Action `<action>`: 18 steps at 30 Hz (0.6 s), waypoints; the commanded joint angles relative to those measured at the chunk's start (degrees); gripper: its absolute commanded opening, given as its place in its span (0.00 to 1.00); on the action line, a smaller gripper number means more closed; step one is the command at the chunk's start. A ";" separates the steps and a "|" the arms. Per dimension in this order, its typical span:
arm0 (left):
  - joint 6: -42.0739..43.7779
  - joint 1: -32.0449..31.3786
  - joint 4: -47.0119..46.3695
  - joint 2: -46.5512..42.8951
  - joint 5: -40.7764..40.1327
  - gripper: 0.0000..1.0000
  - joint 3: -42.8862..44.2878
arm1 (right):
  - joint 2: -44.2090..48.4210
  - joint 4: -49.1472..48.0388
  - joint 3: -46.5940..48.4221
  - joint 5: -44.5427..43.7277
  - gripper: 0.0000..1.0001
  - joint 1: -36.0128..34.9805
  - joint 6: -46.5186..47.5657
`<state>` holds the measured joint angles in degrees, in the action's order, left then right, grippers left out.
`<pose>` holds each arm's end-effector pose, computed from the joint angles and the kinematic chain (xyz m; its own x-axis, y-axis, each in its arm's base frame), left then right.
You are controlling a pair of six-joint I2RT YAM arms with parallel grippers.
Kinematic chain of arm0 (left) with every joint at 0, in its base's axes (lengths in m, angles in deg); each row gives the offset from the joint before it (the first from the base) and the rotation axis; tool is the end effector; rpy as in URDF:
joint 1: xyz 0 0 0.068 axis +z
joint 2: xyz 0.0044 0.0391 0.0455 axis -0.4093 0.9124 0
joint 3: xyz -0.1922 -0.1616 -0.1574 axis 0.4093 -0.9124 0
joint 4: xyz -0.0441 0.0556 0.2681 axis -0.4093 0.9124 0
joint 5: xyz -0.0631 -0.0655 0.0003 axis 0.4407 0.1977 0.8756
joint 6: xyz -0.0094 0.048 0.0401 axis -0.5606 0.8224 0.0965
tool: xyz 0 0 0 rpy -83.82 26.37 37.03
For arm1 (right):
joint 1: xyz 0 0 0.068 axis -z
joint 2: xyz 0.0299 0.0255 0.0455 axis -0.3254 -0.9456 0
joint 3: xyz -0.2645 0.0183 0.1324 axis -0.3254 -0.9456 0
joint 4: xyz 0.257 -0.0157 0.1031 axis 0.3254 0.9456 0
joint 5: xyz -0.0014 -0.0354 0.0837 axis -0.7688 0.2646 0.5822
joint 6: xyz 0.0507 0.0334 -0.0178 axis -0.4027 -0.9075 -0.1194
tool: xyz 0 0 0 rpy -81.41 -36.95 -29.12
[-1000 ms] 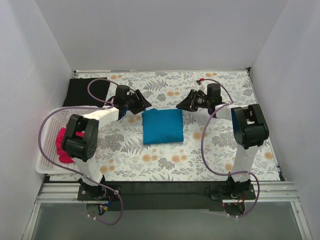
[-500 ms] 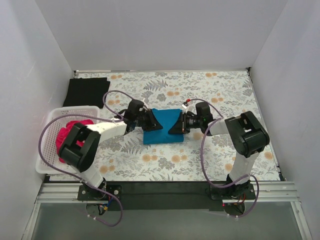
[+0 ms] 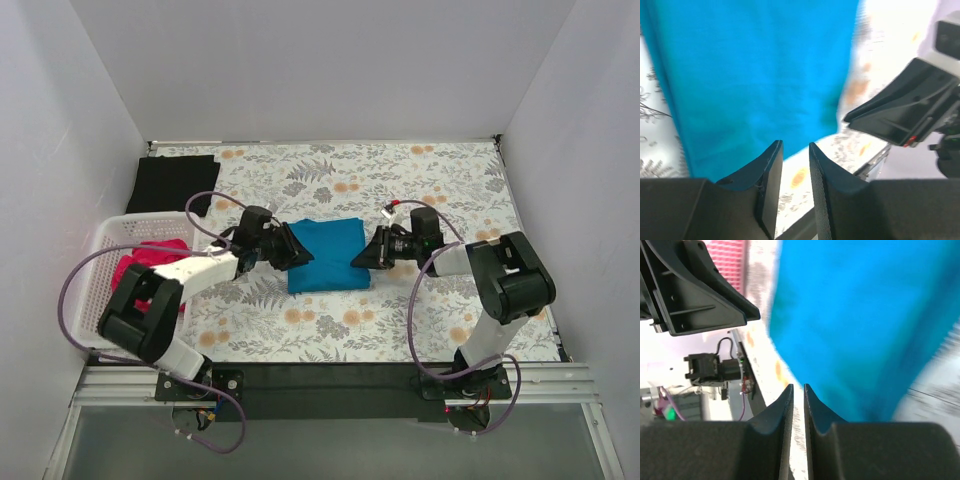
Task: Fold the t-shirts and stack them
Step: Fold the tshirt
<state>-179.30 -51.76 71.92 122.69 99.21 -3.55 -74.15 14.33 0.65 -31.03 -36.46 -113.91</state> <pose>0.2809 -0.1663 0.1699 -0.6335 -0.7239 0.2732 -0.6619 0.3241 -0.6759 0.3075 0.1361 0.1295 -0.9238 0.1443 -0.3546 -0.2671 0.4208 0.8669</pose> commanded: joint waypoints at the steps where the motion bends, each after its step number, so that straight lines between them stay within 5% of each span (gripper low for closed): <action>1: 0.76 -0.18 1.62 -10.03 -2.53 0.27 -1.29 | 6.64 -1.75 2.25 -0.33 0.20 -4.65 -2.22; 8: -2.66 -0.27 2.50 -11.30 -6.05 0.08 -9.28 | 1.49 -3.24 6.12 -4.20 0.20 -14.16 -3.10; 13: -4.60 -0.27 2.94 -5.41 -6.23 0.03 -10.08 | -10.36 -12.88 4.99 -3.68 0.19 -15.66 -7.05; 18: -6.53 -0.09 5.49 -7.59 -9.57 0.00 -11.40 | -12.59 -13.71 3.31 -4.64 0.18 -14.70 -8.64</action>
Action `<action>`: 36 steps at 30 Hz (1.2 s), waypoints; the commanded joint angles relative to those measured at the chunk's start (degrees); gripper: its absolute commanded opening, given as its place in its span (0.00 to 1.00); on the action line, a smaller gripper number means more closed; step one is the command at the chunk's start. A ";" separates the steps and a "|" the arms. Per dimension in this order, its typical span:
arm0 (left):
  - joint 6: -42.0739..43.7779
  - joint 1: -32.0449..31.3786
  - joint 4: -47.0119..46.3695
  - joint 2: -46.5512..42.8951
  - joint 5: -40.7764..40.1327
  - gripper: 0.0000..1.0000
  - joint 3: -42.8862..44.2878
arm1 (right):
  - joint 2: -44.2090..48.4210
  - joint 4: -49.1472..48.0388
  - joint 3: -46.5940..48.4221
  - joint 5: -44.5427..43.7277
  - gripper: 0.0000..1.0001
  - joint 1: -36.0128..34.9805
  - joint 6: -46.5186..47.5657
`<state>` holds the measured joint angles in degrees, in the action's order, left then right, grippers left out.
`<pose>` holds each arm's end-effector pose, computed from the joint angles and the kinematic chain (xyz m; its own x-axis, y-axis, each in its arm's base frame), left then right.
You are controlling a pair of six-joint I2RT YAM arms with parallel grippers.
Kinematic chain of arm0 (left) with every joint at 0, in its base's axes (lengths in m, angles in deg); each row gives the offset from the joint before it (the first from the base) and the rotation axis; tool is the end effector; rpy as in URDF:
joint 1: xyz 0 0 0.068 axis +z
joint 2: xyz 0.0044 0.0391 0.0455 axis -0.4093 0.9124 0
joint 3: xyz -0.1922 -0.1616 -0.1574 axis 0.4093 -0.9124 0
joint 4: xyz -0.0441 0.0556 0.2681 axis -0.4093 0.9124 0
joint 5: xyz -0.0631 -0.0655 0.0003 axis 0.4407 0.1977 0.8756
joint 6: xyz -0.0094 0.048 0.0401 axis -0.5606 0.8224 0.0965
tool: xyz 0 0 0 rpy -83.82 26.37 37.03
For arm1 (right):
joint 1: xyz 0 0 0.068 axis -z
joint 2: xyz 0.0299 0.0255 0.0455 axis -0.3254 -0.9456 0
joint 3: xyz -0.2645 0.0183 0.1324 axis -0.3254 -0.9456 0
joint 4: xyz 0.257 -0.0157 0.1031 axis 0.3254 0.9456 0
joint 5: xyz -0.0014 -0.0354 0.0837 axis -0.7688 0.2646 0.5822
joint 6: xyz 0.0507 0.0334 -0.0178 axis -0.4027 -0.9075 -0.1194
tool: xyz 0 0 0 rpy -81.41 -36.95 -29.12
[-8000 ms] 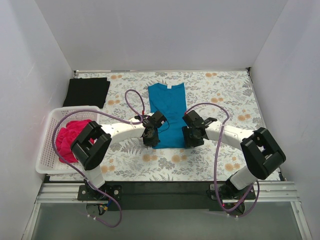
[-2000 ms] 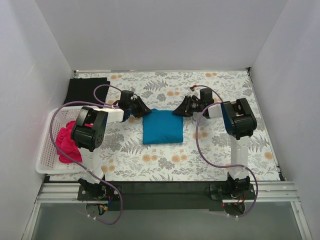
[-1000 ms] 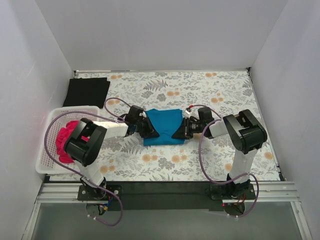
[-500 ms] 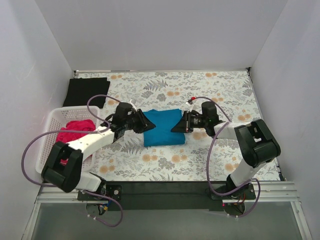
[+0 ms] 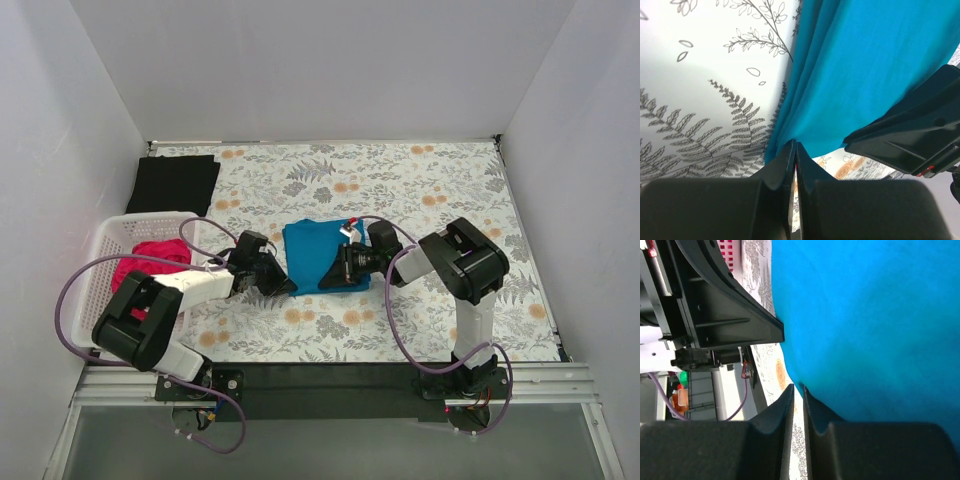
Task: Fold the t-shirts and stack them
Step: Fold the tshirt
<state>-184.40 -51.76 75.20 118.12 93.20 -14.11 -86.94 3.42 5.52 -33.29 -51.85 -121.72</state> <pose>0.2357 -0.1372 0.1327 -0.4888 -0.8292 0.2710 -0.7957 0.2964 -0.5281 0.2904 0.2307 0.0924 -0.9576 -0.0245 -0.2872 -0.2777 0.3451 0.8965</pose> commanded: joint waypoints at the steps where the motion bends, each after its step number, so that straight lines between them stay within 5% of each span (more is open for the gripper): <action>1: -1.36 0.00 2.39 -3.90 -3.56 0.00 -1.10 | 1.59 -2.80 -1.74 -1.35 0.18 1.48 -1.19; 9: -0.30 0.00 2.48 -2.51 -2.77 0.00 -0.32 | 7.59 -1.31 7.98 2.35 0.19 7.89 -2.95; 25: 0.23 0.00 3.00 -1.45 -2.68 0.00 0.47 | -15.80 -1.22 22.34 -1.77 0.18 19.50 -5.68; 32: 1.81 0.00 8.08 -5.84 -4.43 0.09 4.33 | -5.01 5.09 20.15 -1.68 0.20 20.38 2.48; 36: 3.82 0.43 13.18 -11.37 -8.12 0.27 9.52 | 6.75 25.60 20.84 -6.95 0.27 18.55 15.92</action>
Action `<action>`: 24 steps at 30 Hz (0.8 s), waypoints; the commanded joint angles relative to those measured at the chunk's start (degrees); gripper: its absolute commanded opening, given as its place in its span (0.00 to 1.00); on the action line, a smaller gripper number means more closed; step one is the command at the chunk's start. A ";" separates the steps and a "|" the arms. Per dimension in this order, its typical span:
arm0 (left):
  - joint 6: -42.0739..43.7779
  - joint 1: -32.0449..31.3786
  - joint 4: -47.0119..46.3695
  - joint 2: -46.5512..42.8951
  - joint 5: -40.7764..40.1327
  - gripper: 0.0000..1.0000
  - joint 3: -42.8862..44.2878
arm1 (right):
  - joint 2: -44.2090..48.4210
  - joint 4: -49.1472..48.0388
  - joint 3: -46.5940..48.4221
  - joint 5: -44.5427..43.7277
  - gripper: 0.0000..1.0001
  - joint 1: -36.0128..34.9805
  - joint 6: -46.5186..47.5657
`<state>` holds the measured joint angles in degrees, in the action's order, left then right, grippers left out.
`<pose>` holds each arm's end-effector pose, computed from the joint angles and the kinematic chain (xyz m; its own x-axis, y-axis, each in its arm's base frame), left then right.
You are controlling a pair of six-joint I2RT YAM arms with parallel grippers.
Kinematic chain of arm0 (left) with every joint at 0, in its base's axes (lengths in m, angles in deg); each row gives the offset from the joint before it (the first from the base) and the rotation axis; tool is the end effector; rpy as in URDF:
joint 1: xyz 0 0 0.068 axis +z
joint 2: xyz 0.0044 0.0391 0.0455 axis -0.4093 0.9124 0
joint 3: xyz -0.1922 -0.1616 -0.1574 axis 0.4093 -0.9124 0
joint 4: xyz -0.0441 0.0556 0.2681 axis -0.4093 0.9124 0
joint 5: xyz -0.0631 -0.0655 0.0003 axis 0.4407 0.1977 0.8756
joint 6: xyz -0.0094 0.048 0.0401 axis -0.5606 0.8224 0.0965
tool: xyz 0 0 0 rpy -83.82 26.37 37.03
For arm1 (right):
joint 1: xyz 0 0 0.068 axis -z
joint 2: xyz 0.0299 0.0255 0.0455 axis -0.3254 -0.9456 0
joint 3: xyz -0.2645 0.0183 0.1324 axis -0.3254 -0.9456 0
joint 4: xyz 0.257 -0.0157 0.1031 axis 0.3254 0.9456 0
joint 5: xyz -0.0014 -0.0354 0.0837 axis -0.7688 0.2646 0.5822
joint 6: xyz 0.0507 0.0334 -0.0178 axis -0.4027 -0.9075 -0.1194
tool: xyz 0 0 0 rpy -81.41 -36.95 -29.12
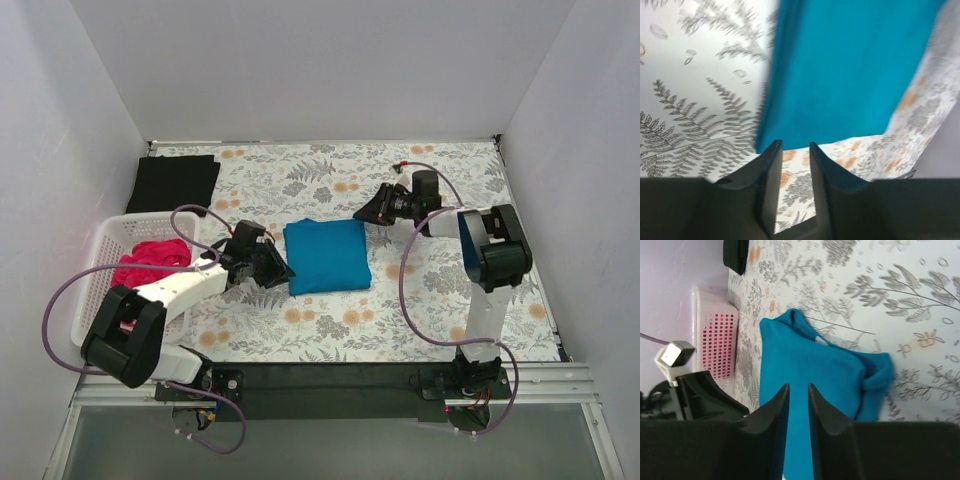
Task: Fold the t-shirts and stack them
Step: Fold the tshirt
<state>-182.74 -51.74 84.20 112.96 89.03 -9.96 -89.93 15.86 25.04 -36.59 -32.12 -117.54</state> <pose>0.2370 -0.1338 0.1653 -0.4849 -0.8522 0.1965 -0.7765 0.3161 -0.5450 0.4283 0.1351 0.1406 -0.8527 0.3092 -0.4211 -0.2533 0.4601 0.8509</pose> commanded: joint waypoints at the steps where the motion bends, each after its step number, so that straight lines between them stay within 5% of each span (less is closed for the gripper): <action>1: 2.78 0.85 5.32 -7.01 -4.65 0.30 6.77 | 11.44 16.72 1.59 -6.97 0.31 -1.81 14.91; 5: 8.30 2.87 12.61 -9.65 -12.88 0.54 12.13 | 18.38 33.08 2.56 -17.44 0.41 -6.90 29.49; 12: 14.46 7.26 16.85 -14.56 -19.41 0.74 12.24 | 26.04 43.91 0.71 -34.76 0.58 -27.35 38.74; 18: 17.02 12.63 15.10 -15.63 -17.85 0.81 6.52 | 22.02 46.81 5.88 -47.59 0.66 -40.90 42.09; 24: 17.20 13.60 11.22 -14.31 -16.52 0.83 2.13 | 12.53 48.30 13.96 -49.54 0.66 -46.72 43.33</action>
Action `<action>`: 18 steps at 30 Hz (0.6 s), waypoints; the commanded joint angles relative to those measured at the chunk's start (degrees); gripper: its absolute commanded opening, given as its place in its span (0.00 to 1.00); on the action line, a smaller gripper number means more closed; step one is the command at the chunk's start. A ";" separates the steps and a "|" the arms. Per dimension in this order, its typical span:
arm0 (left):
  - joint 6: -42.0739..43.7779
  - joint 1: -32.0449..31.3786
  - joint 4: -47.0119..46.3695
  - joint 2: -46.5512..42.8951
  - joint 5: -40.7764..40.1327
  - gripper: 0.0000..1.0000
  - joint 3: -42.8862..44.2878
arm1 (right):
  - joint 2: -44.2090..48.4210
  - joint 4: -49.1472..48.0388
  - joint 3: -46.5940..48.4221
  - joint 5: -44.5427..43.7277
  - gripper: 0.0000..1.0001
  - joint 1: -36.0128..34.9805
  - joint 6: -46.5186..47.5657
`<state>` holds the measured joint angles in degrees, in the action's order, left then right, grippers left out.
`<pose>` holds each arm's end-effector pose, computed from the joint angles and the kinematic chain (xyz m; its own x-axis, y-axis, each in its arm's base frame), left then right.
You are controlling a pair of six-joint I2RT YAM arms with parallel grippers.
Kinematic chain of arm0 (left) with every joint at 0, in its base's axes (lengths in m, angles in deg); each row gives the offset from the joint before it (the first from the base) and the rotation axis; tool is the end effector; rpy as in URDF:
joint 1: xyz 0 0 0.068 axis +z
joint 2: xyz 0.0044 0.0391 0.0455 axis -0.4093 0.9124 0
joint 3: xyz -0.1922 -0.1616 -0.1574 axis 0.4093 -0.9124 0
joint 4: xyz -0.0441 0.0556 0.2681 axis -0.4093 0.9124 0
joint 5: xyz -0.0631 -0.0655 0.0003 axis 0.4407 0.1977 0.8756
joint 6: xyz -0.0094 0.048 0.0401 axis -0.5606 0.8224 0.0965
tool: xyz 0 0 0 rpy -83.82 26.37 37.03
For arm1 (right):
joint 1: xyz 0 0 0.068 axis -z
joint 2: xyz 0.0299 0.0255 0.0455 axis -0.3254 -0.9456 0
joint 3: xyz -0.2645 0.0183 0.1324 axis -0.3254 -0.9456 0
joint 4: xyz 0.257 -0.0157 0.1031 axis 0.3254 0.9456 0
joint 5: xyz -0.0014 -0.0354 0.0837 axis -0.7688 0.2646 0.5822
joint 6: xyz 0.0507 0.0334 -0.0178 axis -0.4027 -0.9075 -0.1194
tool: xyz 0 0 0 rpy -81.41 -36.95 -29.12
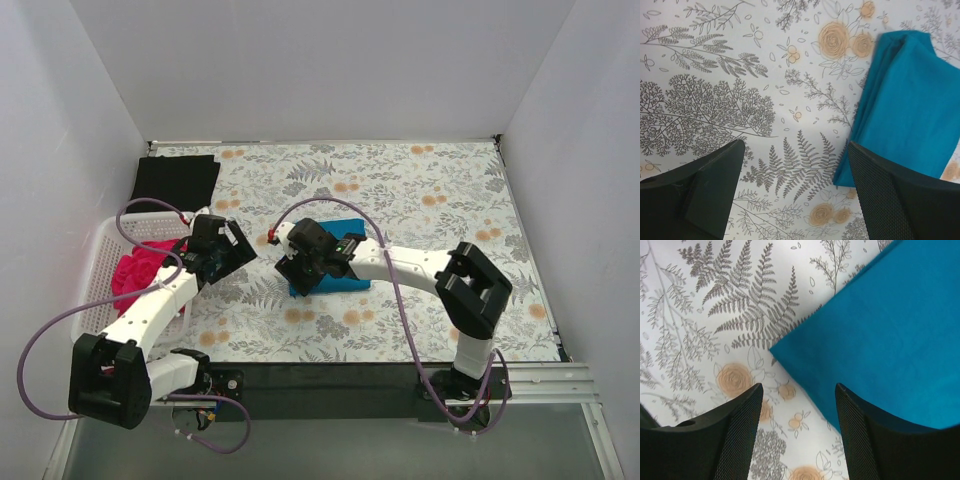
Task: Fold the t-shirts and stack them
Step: Fold the tshirt
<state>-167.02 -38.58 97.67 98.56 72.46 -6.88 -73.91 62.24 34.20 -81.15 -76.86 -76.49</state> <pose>0.2325 -0.0545 0.2248 -0.3285 -0.9232 -0.1994 -0.7133 0.3809 -0.5883 0.2208 0.3522 0.2265 -0.4411 -0.5932 -0.6735 -0.8252 0.5631 0.0444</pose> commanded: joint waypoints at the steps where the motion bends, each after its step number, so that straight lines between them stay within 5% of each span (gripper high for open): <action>1: 1.57 0.96 -2.24 0.27 0.83 0.83 -0.96 | -4.56 2.01 5.70 -4.97 0.65 -2.51 2.54; 14: 1.57 4.31 -2.94 2.11 5.40 0.80 -1.31 | -15.81 3.77 9.22 -7.61 0.50 -5.41 1.58; 17: 1.57 4.57 -3.64 2.38 7.76 0.80 -1.66 | -16.96 4.74 9.05 -9.45 0.32 -5.42 1.84; 18: 1.31 4.57 -3.99 2.47 9.43 0.80 -1.84 | -16.96 4.91 9.13 -10.85 0.16 -5.42 2.01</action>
<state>-166.28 -34.38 95.15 101.25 78.16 -7.97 -87.83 64.38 43.05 -89.92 -82.01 -74.07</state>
